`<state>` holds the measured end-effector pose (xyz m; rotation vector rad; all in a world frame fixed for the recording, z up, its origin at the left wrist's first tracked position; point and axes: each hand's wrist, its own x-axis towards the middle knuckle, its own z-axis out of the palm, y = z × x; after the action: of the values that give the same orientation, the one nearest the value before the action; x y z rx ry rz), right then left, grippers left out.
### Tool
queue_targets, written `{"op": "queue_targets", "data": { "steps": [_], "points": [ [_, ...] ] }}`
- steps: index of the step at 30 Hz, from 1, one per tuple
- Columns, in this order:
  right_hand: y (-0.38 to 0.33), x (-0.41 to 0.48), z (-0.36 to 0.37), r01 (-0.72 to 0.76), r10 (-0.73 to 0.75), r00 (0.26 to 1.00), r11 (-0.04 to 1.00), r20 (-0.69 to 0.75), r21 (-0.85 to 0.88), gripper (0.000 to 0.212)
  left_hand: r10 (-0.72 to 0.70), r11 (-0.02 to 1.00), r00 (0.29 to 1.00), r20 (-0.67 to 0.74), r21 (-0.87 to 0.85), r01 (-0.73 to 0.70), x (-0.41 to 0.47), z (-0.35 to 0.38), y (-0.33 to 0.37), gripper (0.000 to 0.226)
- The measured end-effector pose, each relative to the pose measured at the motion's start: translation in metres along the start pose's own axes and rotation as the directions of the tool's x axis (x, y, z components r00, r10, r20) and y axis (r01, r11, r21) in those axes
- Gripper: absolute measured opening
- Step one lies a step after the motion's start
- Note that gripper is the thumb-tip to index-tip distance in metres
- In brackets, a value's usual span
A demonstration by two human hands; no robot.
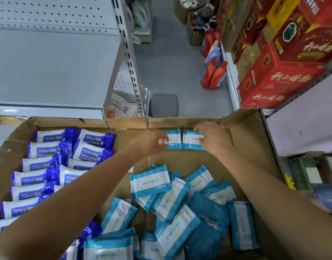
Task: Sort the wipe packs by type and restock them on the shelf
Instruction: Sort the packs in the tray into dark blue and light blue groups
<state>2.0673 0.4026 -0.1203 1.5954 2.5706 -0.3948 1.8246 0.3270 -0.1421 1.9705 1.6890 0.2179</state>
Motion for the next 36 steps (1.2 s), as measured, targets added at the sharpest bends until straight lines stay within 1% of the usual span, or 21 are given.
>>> {"op": "queue_targets", "data": {
  "steps": [1,2,3,4,6,8,11,13,17,19,21,23,25,26,27,28,29,30,32,34,36],
  "points": [
    [-0.006,-0.009,0.001,0.071,-0.082,0.990,0.993,0.117,0.099,0.036,-0.048,0.999,0.977,0.208,0.006,0.047,-0.009,0.001,0.002,0.023],
    [-0.012,-0.019,0.004,0.141,-0.181,0.948,0.976,0.261,0.167,0.034,-0.093,0.995,0.922,0.377,0.070,0.072,-0.019,0.004,0.002,0.032],
    [-0.017,-0.031,0.009,0.210,-0.263,0.887,0.962,0.380,0.177,0.035,-0.130,0.987,0.867,0.482,0.142,0.069,-0.028,0.008,0.002,0.045],
    [-0.020,-0.041,0.016,0.269,-0.309,0.839,0.951,0.448,0.152,0.037,-0.140,0.980,0.842,0.521,0.194,0.043,-0.036,0.013,0.000,0.056],
    [-0.019,-0.054,0.030,0.312,-0.320,0.824,0.945,0.467,0.098,0.046,-0.107,0.980,0.846,0.522,0.197,0.002,-0.047,0.023,-0.004,0.068],
    [-0.014,-0.061,0.038,0.268,-0.281,0.841,0.959,0.463,0.094,0.048,-0.077,0.990,0.845,0.529,0.144,0.000,-0.050,0.026,-0.008,0.076],
    [-0.001,-0.057,0.033,0.201,-0.229,0.821,0.973,0.523,0.111,0.037,-0.050,0.993,0.856,0.515,0.118,-0.013,-0.042,0.017,-0.012,0.073],
    [0.011,-0.045,0.023,0.146,-0.195,0.836,0.980,0.514,0.134,0.032,-0.066,0.990,0.876,0.478,0.143,-0.004,-0.030,0.006,-0.011,0.071],
    [0.021,-0.014,0.001,0.049,-0.099,0.911,0.990,0.401,0.135,0.027,-0.116,0.993,0.950,0.291,0.017,0.116,0.006,-0.016,-0.004,0.063],
    [0.021,-0.002,0.003,-0.028,-0.008,0.949,0.993,0.314,0.111,0.028,-0.100,0.993,0.981,0.165,0.077,0.088,0.022,-0.013,0.001,0.063],
    [0.020,0.004,0.010,-0.102,0.082,0.974,0.991,0.210,0.082,0.034,-0.103,0.989,0.989,0.106,0.119,0.090,0.032,-0.002,0.007,0.067],
    [0.015,0.002,0.014,-0.122,0.123,0.987,0.992,0.107,-0.020,0.039,-0.127,0.970,0.991,0.045,0.214,0.114,0.032,0.007,0.012,0.072],
    [0.005,-0.007,0.014,-0.067,0.067,0.998,0.997,-0.012,-0.049,0.040,-0.087,0.960,0.989,-0.122,0.256,0.116,0.021,0.013,0.011,0.065],
    [-0.003,-0.013,0.013,-0.006,0.006,1.000,1.000,-0.021,0.005,0.038,-0.058,0.971,0.972,-0.229,0.211,0.108,0.012,0.013,0.009,0.051],
    [-0.013,-0.021,0.011,0.064,-0.067,0.998,0.992,0.020,0.110,0.034,-0.051,0.986,0.951,-0.305,0.136,0.097,0.000,0.012,0.008,0.035],
    [-0.025,-0.031,0.011,0.123,-0.150,0.983,0.965,0.105,0.230,0.030,-0.079,0.992,0.944,-0.320,0.069,0.106,-0.013,0.011,0.008,0.026],
    [-0.038,-0.040,0.012,0.179,-0.249,0.948,0.933,0.201,0.311,0.028,-0.133,0.987,0.953,-0.271,0.050,0.152,-0.026,0.009,0.007,0.029],
    [-0.049,-0.048,0.015,0.242,-0.341,0.893,0.914,0.293,0.327,0.027,-0.197,0.971,0.967,-0.162,0.105,0.215,-0.038,0.010,0.006,0.036],
    [-0.065,-0.058,0.027,0.350,-0.441,0.799,0.894,0.410,0.279,0.033,-0.298,0.911,0.953,0.054,0.314,0.267,-0.058,0.015,0.000,0.049],
    [-0.070,-0.063,0.039,0.366,-0.442,0.783,0.896,0.438,0.250,0.038,-0.361,0.863,0.918,0.168,0.434,0.259,-0.074,0.022,-0.003,0.058],
    [-0.071,-0.063,0.044,0.365,-0.428,0.795,0.903,0.429,0.225,0.040,-0.394,0.867,0.894,0.213,0.408,0.285,-0.085,0.030,0.000,0.059]
  ]
}}
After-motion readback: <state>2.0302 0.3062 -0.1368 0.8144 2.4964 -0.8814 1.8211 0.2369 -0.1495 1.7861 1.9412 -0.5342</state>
